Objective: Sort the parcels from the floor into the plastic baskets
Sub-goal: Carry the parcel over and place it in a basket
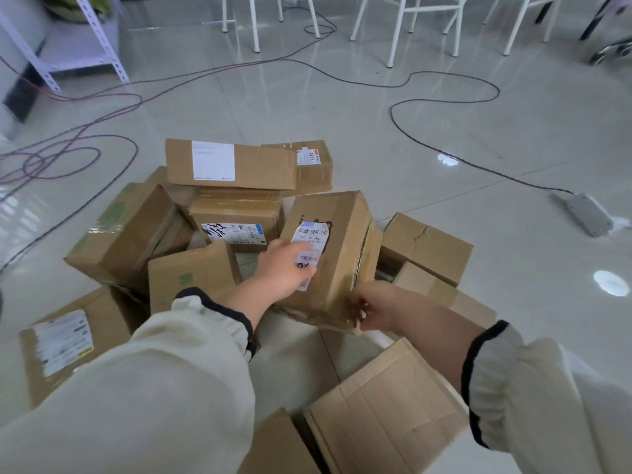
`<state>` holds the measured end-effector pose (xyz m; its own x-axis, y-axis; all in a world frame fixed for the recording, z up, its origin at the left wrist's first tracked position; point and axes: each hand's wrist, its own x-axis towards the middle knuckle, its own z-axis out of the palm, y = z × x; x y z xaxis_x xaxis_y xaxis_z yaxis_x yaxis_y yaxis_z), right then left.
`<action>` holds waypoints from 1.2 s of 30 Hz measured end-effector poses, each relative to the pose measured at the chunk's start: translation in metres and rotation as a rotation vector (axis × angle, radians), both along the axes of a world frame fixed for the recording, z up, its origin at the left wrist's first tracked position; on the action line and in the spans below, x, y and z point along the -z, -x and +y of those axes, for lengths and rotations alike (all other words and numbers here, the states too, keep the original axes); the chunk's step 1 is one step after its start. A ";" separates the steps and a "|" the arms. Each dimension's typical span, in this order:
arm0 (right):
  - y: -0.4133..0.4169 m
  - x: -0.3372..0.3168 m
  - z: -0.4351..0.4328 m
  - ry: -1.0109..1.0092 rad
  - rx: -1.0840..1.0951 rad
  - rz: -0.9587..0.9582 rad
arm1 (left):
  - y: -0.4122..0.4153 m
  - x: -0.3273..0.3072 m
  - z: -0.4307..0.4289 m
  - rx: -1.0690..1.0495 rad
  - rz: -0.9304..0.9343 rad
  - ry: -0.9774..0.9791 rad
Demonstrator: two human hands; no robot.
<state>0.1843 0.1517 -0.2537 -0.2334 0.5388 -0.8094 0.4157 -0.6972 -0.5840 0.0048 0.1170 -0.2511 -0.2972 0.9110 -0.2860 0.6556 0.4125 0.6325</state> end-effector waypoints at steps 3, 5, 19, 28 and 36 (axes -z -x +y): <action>-0.005 -0.002 0.007 0.158 0.260 0.220 | 0.010 0.015 -0.006 -0.133 -0.208 0.198; -0.007 0.003 0.012 0.110 0.177 0.215 | 0.012 0.023 -0.011 -0.161 -0.327 0.241; 0.005 0.018 0.007 -0.248 -0.024 -0.094 | 0.026 0.012 -0.027 -0.149 -0.217 0.325; 0.001 -0.004 -0.001 -0.309 0.097 0.023 | 0.018 -0.009 -0.015 -0.359 -0.413 0.144; -0.015 -0.199 -0.036 -0.395 0.063 0.180 | 0.004 -0.195 -0.068 -0.560 -0.578 -0.039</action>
<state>0.1998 0.1155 -0.0549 -0.3087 0.8165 -0.4879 0.2470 -0.4265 -0.8701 0.0007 0.0486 -0.0562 -0.5272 0.6829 -0.5056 -0.0776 0.5538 0.8290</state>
